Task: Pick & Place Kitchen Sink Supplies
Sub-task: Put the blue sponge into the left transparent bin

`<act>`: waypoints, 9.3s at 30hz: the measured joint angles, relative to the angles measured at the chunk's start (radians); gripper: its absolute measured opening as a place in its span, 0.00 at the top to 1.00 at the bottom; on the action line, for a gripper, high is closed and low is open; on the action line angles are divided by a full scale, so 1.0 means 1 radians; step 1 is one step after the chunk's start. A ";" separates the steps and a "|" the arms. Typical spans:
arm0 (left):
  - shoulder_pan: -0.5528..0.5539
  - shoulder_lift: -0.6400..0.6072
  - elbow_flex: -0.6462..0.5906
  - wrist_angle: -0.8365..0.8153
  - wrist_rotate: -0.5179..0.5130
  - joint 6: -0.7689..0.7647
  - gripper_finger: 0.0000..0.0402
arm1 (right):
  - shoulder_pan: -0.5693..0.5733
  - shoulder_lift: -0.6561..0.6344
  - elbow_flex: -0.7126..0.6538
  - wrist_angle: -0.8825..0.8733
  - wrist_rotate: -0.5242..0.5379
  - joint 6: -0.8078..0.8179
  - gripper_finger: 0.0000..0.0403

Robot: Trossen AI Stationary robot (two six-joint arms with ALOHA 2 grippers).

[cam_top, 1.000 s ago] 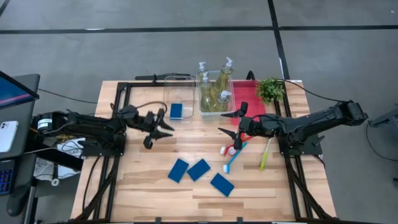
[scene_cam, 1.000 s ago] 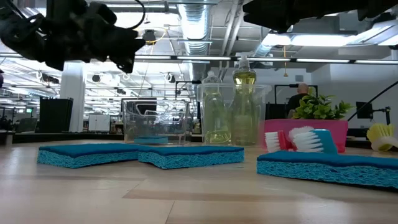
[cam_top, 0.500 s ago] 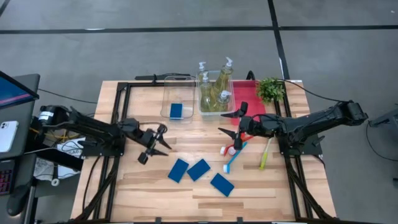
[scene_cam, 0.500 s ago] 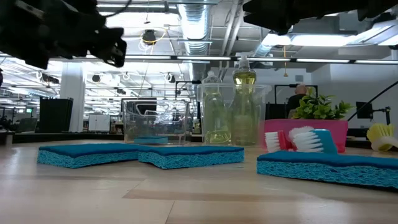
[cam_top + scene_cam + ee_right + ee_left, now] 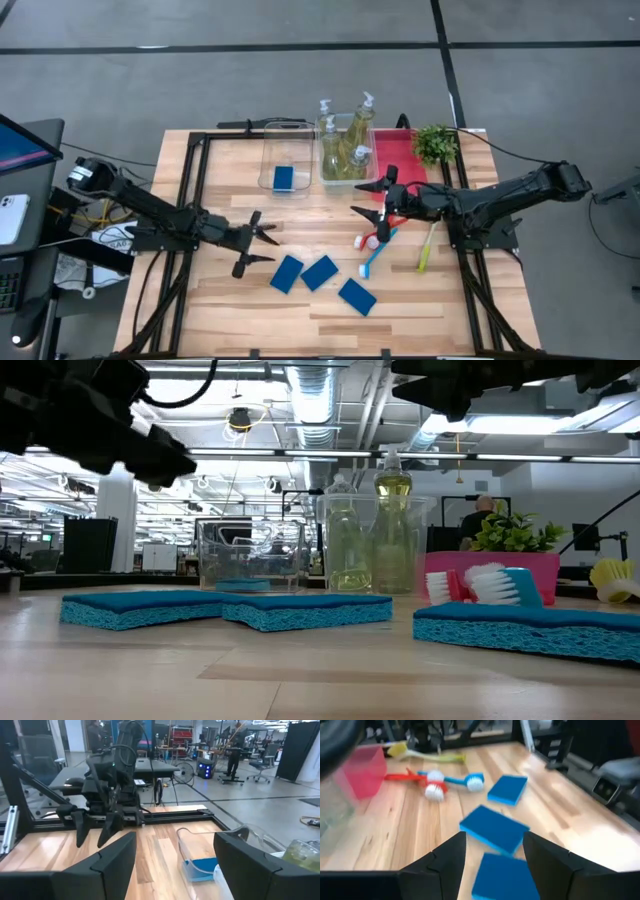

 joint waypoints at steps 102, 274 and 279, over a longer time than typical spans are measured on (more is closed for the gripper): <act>0.120 0.530 0.111 0.382 -0.419 0.570 0.97 | 0.073 0.160 0.002 0.247 0.000 -0.353 0.36; 0.225 0.899 0.296 0.442 0.310 0.432 0.62 | 0.054 0.159 0.001 0.330 0.003 0.021 0.36; 0.240 0.885 0.295 0.433 0.299 0.435 0.66 | 0.055 0.159 0.001 0.330 0.003 0.001 0.36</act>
